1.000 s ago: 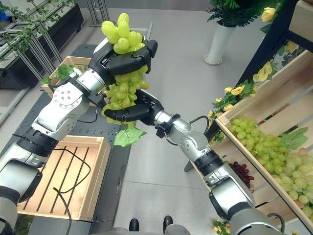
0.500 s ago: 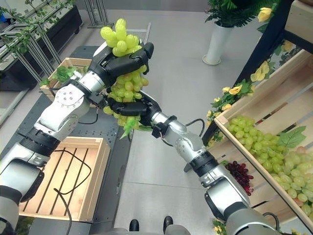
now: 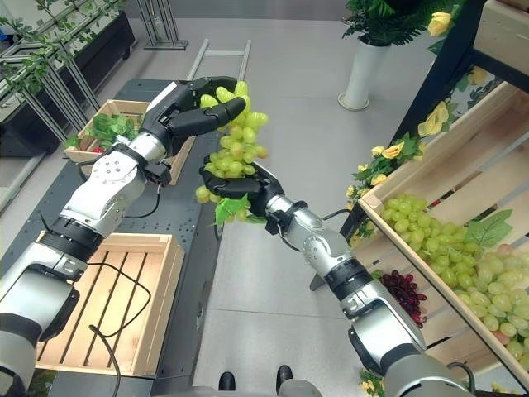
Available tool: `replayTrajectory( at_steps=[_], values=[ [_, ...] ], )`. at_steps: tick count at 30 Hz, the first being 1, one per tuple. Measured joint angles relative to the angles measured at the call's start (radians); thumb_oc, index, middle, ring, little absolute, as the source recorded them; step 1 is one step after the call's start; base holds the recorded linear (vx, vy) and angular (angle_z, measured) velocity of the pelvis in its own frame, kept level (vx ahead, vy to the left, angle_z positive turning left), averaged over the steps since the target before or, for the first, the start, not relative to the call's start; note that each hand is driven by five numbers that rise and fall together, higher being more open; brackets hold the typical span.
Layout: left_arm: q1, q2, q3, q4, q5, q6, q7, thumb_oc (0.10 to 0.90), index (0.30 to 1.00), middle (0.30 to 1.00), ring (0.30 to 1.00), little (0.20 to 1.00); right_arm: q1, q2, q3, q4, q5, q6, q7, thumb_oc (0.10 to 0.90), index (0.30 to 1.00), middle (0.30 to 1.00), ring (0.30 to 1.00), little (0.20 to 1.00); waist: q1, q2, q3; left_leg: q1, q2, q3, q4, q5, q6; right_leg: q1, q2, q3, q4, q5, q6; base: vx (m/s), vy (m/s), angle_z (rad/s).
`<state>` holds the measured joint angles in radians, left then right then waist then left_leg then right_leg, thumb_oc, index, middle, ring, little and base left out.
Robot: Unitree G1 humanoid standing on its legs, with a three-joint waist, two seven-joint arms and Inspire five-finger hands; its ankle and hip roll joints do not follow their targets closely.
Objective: Pick up the fruits from the basket on one side to the basket on the other side
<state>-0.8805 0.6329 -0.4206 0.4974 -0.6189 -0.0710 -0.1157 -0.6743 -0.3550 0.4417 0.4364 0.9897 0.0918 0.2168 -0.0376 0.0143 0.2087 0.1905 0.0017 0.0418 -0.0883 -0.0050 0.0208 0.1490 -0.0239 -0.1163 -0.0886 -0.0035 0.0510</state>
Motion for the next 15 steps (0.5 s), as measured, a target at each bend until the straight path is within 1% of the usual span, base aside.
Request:
replayTrajectory(
  at_steps=[2, 3, 5, 7, 9, 10, 12, 13, 14, 15],
  values=[
    [0.03, -0.001, 0.037, 0.017, 0.005, 0.0, -0.007, 0.8, 0.9, 0.9, 0.9, 0.9, 0.037, -0.009, -0.036, 0.003, 0.0, -0.008, 0.0, 0.4, 0.3, 0.3, 0.3, 0.3, -0.001, 0.0, 0.0, 0.001, 0.0, 0.002, 0.0, 0.0, 0.0, 0.0, 0.0, 0.001, 0.0, 0.0, 0.0, 0.01, -0.002, -0.04],
    [0.052, 0.001, 0.057, 0.053, 0.013, 0.003, -0.017, 0.8, 0.9, 0.9, 0.9, 0.9, 0.07, -0.029, -0.063, 0.005, 0.0, -0.014, 0.0, 0.4, 0.3, 0.3, 0.3, 0.3, -0.001, 0.0, 0.0, 0.001, 0.0, 0.004, 0.0, 0.0, 0.0, -0.001, 0.0, 0.003, 0.0, 0.001, 0.001, 0.0, -0.001, -0.04],
    [0.131, 0.009, 0.093, 0.092, 0.017, 0.006, -0.06, 0.8, 0.9, 0.9, 0.9, 0.9, 0.143, -0.052, -0.12, 0.01, 0.0, -0.03, 0.0, 0.4, 0.3, 0.3, 0.3, 0.3, -0.003, 0.002, -0.002, 0.002, 0.0, 0.016, 0.0, 0.0, 0.0, -0.002, 0.0, 0.007, 0.0, 0.001, 0.001, 0.01, 0.005, -0.07],
    [0.207, 0.017, 0.096, 0.092, 0.017, 0.018, -0.116, 0.8, 0.9, 0.9, 0.9, 0.9, 0.201, -0.079, -0.156, 0.024, -0.005, -0.041, 0.0, 0.4, 0.3, 0.3, 0.3, 0.3, -0.002, 0.002, -0.002, 0.003, 0.0, 0.019, -0.001, 0.0, 0.0, -0.002, 0.0, 0.012, 0.0, 0.002, 0.001, 0.03, 0.014, -0.05],
    [0.269, 0.013, 0.097, 0.092, 0.015, 0.02, -0.146, 0.8, 0.9, 0.9, 0.9, 0.9, 0.226, -0.09, -0.168, 0.07, -0.018, -0.054, 0.0, 0.4, 0.3, 0.3, 0.3, 0.3, -0.002, 0.002, -0.002, 0.005, 0.0, 0.023, -0.001, 0.0, 0.0, -0.004, 0.001, 0.023, 0.0, 0.005, 0.001, 0.04, 0.01, -0.12],
    [0.306, 0.006, 0.098, 0.092, 0.015, 0.019, -0.153, 0.8, 0.9, 0.9, 0.9, 0.9, 0.246, -0.096, -0.176, 0.09, -0.046, -0.056, 0.0, 0.4, 0.3, 0.3, 0.3, 0.3, -0.003, 0.002, -0.002, 0.006, 0.0, 0.026, -0.001, 0.0, 0.0, -0.004, 0.001, 0.027, 0.0, 0.007, 0.002, 0.05, 0.004, -0.17],
    [0.357, -0.01, 0.107, 0.093, 0.015, 0.014, -0.156, 0.8, 0.9, 0.9, 0.9, 0.9, 0.277, -0.101, -0.184, 0.12, -0.078, -0.056, 0.001, 0.4, 0.3, 0.3, 0.3, 0.3, -0.003, 0.002, -0.002, 0.007, 0.0, 0.034, -0.001, 0.0, 0.0, -0.006, 0.001, 0.031, 0.0, 0.01, 0.002, 0.04, -0.001, -0.13],
    [0.411, -0.051, 0.15, 0.094, 0.015, -0.011, -0.153, 0.8, 0.9, 0.9, 0.9, 0.9, 0.316, -0.101, -0.195, 0.136, -0.114, -0.062, 0.008, 0.4, 0.3, 0.3, 0.3, 0.3, -0.007, 0.001, -0.003, 0.01, 0.0, 0.044, -0.001, 0.0, 0.0, -0.007, 0.005, 0.035, 0.0, 0.013, 0.003, 0.02, -0.007, -0.15],
    [0.461, -0.093, 0.191, 0.094, 0.013, -0.05, -0.144, 0.8, 0.9, 0.9, 0.9, 0.9, 0.351, -0.104, -0.198, 0.142, -0.157, -0.062, 0.01, 0.4, 0.3, 0.3, 0.3, 0.3, -0.005, 0.0, -0.004, 0.012, 0.0, 0.045, -0.001, 0.0, 0.001, -0.006, 0.006, 0.043, 0.0, 0.015, 0.003, 0.02, -0.007, -0.16],
    [0.485, -0.115, 0.208, 0.094, 0.013, -0.065, -0.136, 0.8, 0.9, 0.9, 0.9, 0.9, 0.369, -0.104, -0.198, 0.147, -0.18, -0.062, 0.012, 0.4, 0.3, 0.3, 0.3, 0.3, -0.004, 0.0, -0.004, 0.012, 0.001, 0.047, -0.001, -0.001, 0.001, -0.007, 0.006, 0.049, 0.0, 0.016, 0.003, 0.03, -0.013, -0.12]
  ],
)
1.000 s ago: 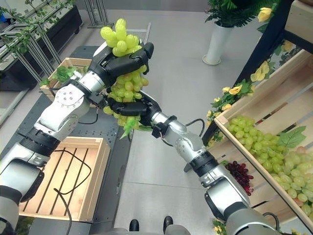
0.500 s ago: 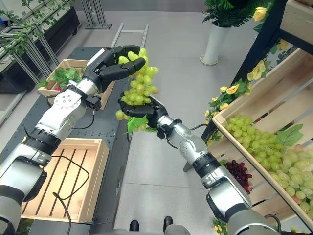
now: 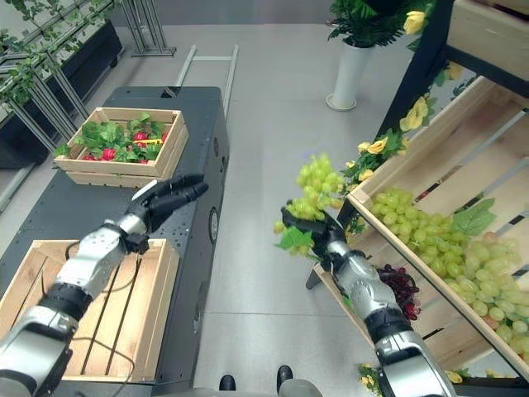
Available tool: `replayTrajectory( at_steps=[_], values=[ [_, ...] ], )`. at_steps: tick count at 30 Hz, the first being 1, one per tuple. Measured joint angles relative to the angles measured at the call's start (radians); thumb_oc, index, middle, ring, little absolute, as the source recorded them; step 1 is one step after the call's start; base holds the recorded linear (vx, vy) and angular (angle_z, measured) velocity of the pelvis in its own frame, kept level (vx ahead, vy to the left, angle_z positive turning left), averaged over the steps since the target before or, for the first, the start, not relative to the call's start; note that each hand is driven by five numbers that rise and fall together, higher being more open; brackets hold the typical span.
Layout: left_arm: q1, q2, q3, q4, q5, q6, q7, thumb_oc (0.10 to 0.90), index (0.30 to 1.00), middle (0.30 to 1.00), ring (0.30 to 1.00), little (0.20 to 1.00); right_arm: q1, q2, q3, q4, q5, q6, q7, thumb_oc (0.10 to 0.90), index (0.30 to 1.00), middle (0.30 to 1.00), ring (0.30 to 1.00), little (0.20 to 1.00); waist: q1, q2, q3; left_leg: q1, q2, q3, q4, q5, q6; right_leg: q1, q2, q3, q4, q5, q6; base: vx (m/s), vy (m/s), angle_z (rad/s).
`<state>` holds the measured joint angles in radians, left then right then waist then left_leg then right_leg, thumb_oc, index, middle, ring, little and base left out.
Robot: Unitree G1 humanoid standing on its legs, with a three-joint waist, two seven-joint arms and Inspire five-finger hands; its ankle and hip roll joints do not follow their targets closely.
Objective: Pick up the fruits from the basket on one side to the basket on the other side
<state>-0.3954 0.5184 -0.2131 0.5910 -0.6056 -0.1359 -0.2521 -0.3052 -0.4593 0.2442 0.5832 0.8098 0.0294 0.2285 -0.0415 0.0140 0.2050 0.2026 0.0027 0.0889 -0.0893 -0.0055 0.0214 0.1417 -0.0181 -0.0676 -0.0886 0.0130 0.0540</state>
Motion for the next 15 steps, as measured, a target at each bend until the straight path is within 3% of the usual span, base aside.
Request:
replayTrajectory(
  at_steps=[5, 8, 13, 15],
  values=[
    [0.159, -0.107, 0.042, 0.0, 0.004, -0.078, 0.06, 0.8, 0.9, 0.9, 0.9, 0.9, 0.143, 0.001, 0.0, 0.007, -0.112, 0.0, 0.031, 0.4, 0.3, 0.3, 0.3, 0.3, -0.001, -0.009, -0.008, 0.002, 0.005, 0.002, -0.001, -0.001, 0.001, -0.006, 0.009, 0.01, 0.0, 0.011, -0.003, 0.03, -0.018, -0.1],
    [0.257, -0.147, 0.045, 0.0, 0.02, -0.093, 0.093, 0.8, 0.9, 0.9, 0.9, 0.9, 0.239, 0.004, -0.002, -0.009, -0.154, 0.0, 0.035, 0.4, 0.3, 0.3, 0.3, 0.3, -0.001, -0.032, -0.021, 0.0, 0.012, 0.005, -0.001, -0.001, 0.0, -0.009, 0.015, 0.015, -0.001, 0.016, -0.006, 0.01, -0.023, -0.04],
    [0.357, -0.21, 0.068, -0.005, 0.021, -0.1, 0.13, 0.8, 0.9, 0.9, 0.9, 0.9, 0.342, 0.005, -0.018, -0.156, -0.219, 0.0, 0.035, 0.4, 0.3, 0.3, 0.3, 0.3, -0.003, -0.047, -0.03, -0.004, 0.013, 0.03, -0.007, 0.0, 0.0, -0.024, 0.017, 0.035, -0.001, 0.024, -0.005, 0.0, -0.017, -0.15],
    [0.392, -0.219, 0.067, -0.027, 0.024, -0.1, 0.134, 0.8, 0.9, 0.9, 0.9, 0.9, 0.371, 0.01, -0.024, -0.252, -0.222, 0.0, 0.037, 0.4, 0.3, 0.3, 0.3, 0.3, -0.022, -0.056, -0.035, -0.008, 0.013, 0.033, -0.007, 0.0, 0.0, -0.029, 0.018, 0.038, -0.001, 0.029, -0.004, -0.02, -0.01, -0.06]
  ],
)
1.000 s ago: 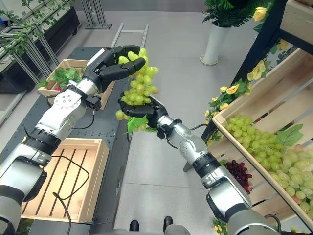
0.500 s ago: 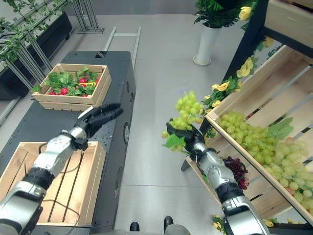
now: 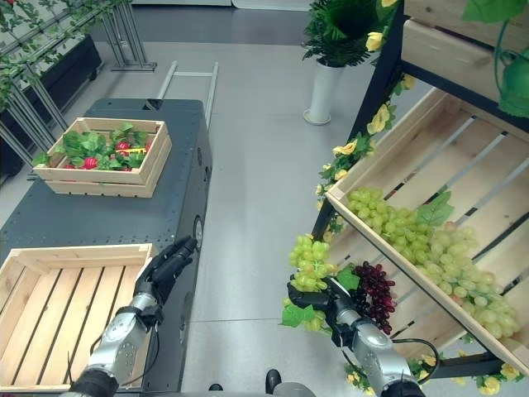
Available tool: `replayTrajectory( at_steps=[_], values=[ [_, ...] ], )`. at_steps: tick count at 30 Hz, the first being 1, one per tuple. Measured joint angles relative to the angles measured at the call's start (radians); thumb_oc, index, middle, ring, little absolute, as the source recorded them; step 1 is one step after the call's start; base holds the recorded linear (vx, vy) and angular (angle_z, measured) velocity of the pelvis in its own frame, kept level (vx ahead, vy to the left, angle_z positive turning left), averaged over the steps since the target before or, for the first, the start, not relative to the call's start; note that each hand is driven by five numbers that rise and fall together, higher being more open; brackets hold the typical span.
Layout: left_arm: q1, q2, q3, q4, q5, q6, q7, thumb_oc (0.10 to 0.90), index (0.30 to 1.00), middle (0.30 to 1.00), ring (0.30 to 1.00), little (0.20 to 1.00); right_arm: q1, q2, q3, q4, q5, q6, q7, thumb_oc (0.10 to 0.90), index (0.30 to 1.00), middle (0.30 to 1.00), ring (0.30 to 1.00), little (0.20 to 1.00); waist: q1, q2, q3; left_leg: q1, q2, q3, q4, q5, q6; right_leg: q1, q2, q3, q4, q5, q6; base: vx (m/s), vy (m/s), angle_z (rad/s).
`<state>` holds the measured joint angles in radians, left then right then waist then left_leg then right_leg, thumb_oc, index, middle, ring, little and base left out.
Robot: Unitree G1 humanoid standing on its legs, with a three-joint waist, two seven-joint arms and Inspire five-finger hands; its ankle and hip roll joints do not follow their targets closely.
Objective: Pick up the fruits from the basket on one side to the basket on the other side
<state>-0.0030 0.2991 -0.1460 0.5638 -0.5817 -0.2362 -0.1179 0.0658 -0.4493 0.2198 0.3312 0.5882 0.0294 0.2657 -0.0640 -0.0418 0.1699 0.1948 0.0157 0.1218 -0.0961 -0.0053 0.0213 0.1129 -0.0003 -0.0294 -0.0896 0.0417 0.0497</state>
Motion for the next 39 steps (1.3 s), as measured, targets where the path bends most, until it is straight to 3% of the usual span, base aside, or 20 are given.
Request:
replayTrajectory(
  at_steps=[6, 9, 11, 14, 18, 22, 25, 31, 39],
  values=[
    [0.042, 0.002, -0.032, -0.054, 0.023, 0.001, 0.002, 0.8, 0.9, 0.9, 0.9, 0.9, 0.047, -0.004, -0.014, -0.217, -0.001, 0.001, 0.046, 0.4, 0.3, 0.3, 0.3, 0.3, -0.029, -0.04, -0.027, -0.009, -0.001, 0.032, 0.006, 0.0, 0.0, -0.023, 0.003, 0.033, 0.0, 0.012, -0.001, -0.03, 0.01, -0.15],
    [0.041, 0.002, -0.049, -0.054, 0.021, 0.005, 0.006, 0.8, 0.9, 0.9, 0.9, 0.9, 0.057, -0.015, -0.018, -0.261, -0.016, 0.001, 0.072, 0.4, 0.3, 0.3, 0.3, 0.3, -0.035, -0.059, -0.039, -0.013, -0.001, 0.058, 0.006, -0.002, 0.002, -0.036, 0.005, 0.056, 0.0, 0.018, 0.003, -0.03, 0.028, -0.28],
    [0.04, 0.002, -0.057, -0.054, 0.02, 0.01, 0.025, 0.8, 0.9, 0.9, 0.9, 0.9, 0.059, -0.027, -0.019, -0.274, -0.036, 0.004, 0.083, 0.4, 0.3, 0.3, 0.3, 0.3, -0.06, -0.07, -0.047, -0.018, -0.003, 0.075, 0.006, -0.002, 0.003, -0.047, 0.005, 0.074, 0.0, 0.025, 0.006, -0.03, 0.044, -0.23],
    [0.038, 0.003, -0.072, -0.053, 0.019, 0.015, 0.054, 0.8, 0.9, 0.9, 0.9, 0.9, 0.082, -0.108, -0.039, -0.342, -0.04, 0.018, 0.114, 0.4, 0.3, 0.3, 0.3, 0.3, -0.088, -0.069, -0.047, -0.023, -0.007, 0.098, 0.006, -0.002, 0.007, -0.063, 0.003, 0.1, 0.0, 0.033, 0.011, -0.03, 0.081, -0.27],
    [0.033, 0.01, -0.084, -0.05, 0.019, 0.026, 0.088, 0.8, 0.9, 0.9, 0.9, 0.9, 0.107, -0.213, -0.147, -0.458, 0.002, 0.06, 0.167, 0.4, 0.3, 0.3, 0.3, 0.3, -0.137, -0.065, -0.048, -0.024, -0.011, 0.139, 0.0, -0.005, 0.012, -0.081, 0.005, 0.141, 0.0, 0.048, 0.019, -0.02, 0.07, -0.29],
    [0.016, 0.01, -0.102, -0.026, 0.019, 0.033, 0.088, 0.8, 0.9, 0.9, 0.9, 0.9, 0.097, -0.265, -0.237, -0.465, 0.18, 0.08, 0.199, 0.4, 0.3, 0.3, 0.3, 0.3, -0.172, -0.059, -0.051, -0.02, -0.011, 0.168, 0.0, -0.007, 0.014, -0.089, 0.007, 0.163, 0.0, 0.05, 0.024, 0.01, 0.072, -0.25],
    [0.007, 0.006, -0.128, -0.009, 0.019, 0.034, 0.088, 0.8, 0.9, 0.9, 0.9, 0.9, 0.084, -0.284, -0.285, -0.465, 0.243, 0.096, 0.202, 0.4, 0.3, 0.3, 0.3, 0.3, -0.186, -0.051, -0.055, -0.019, -0.009, 0.184, 0.0, -0.008, 0.013, -0.093, 0.01, 0.172, 0.0, 0.053, 0.023, 0.03, 0.064, -0.12],
    [-0.004, -0.01, -0.144, 0.03, 0.018, 0.034, 0.089, 0.8, 0.9, 0.9, 0.9, 0.9, 0.048, -0.416, -0.34, -0.442, 0.265, 0.128, 0.212, 0.4, 0.3, 0.3, 0.3, 0.3, -0.197, -0.045, -0.064, -0.019, -0.005, 0.196, -0.001, -0.01, 0.009, -0.098, 0.018, 0.187, 0.0, 0.058, 0.019, 0.04, 0.047, -0.08],
    [0.001, -0.009, -0.145, 0.125, 0.02, 0.034, 0.096, 0.8, 0.9, 0.9, 0.9, 0.9, -0.055, -0.495, -0.389, -0.237, 0.315, 0.169, 0.207, 0.4, 0.3, 0.3, 0.3, 0.3, -0.185, -0.061, -0.087, -0.027, -0.004, 0.198, -0.001, -0.01, 0.008, -0.105, 0.018, 0.184, 0.0, 0.058, 0.02, 0.02, 0.018, 0.01]
  ],
)
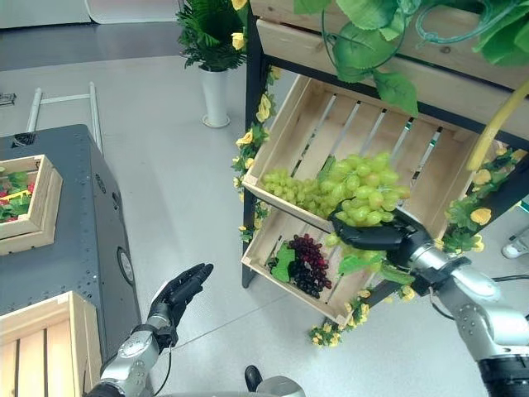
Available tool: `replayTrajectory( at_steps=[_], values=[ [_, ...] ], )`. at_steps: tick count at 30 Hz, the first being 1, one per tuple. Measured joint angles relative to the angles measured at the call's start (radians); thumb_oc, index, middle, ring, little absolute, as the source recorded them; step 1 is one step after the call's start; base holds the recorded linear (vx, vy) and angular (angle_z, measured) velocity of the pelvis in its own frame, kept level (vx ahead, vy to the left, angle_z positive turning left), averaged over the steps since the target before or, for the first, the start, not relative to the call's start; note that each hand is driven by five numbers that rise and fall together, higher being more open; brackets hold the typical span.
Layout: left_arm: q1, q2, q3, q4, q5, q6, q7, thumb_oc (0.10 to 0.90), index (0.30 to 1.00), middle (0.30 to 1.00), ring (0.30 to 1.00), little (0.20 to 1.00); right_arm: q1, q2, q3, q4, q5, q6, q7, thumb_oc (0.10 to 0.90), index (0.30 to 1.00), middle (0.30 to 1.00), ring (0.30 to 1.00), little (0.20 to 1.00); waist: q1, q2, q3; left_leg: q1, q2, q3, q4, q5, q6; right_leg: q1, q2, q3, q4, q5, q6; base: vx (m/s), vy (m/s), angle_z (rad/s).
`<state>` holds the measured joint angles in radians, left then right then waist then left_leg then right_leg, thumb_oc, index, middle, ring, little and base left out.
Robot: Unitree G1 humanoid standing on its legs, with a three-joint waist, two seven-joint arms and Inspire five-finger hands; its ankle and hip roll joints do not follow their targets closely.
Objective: Pick up the fruits from the basket on one side to the basket on the other side
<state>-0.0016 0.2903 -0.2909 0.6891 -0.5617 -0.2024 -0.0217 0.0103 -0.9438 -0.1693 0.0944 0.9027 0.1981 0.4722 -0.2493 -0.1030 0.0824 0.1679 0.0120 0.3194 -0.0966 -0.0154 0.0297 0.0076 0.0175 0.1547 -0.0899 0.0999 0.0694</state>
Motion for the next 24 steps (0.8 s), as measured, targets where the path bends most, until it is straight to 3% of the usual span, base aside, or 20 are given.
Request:
replayTrajectory(
  at_steps=[6, 17, 24],
  values=[
    [0.002, 0.002, -0.01, 0.063, 0.019, -0.001, 0.003, 0.8, 0.9, 0.9, 0.9, 0.9, -0.065, -0.029, -0.023, 0.062, -0.007, 0.001, -0.026, 0.4, 0.3, 0.3, 0.3, 0.3, -0.007, 0.0, -0.018, -0.013, -0.001, 0.0, 0.0, 0.0, 0.0, -0.013, 0.0, 0.001, 0.0, 0.0, 0.0, 0.0, 0.0, 0.0],
    [0.002, -0.002, -0.018, 0.065, 0.019, -0.024, -0.005, 0.8, 0.9, 0.9, 0.9, 0.9, -0.25, -0.148, -0.006, 0.32, -0.112, 0.083, -0.04, 0.4, 0.3, 0.3, 0.3, 0.3, 0.047, 0.022, -0.035, -0.021, 0.0, -0.017, 0.0, 0.0, 0.0, -0.015, -0.002, -0.014, 0.0, -0.001, -0.002, 0.0, -0.006, 0.03],
    [0.009, -0.003, -0.02, 0.096, 0.02, -0.025, -0.029, 0.8, 0.9, 0.9, 0.9, 0.9, -0.303, -0.149, 0.037, 0.381, -0.131, 0.107, -0.042, 0.4, 0.3, 0.3, 0.3, 0.3, 0.057, 0.017, -0.038, -0.027, -0.001, -0.034, 0.0, 0.002, -0.001, -0.014, -0.007, -0.031, 0.0, -0.002, -0.003, -0.01, -0.029, 0.06]
  ],
)
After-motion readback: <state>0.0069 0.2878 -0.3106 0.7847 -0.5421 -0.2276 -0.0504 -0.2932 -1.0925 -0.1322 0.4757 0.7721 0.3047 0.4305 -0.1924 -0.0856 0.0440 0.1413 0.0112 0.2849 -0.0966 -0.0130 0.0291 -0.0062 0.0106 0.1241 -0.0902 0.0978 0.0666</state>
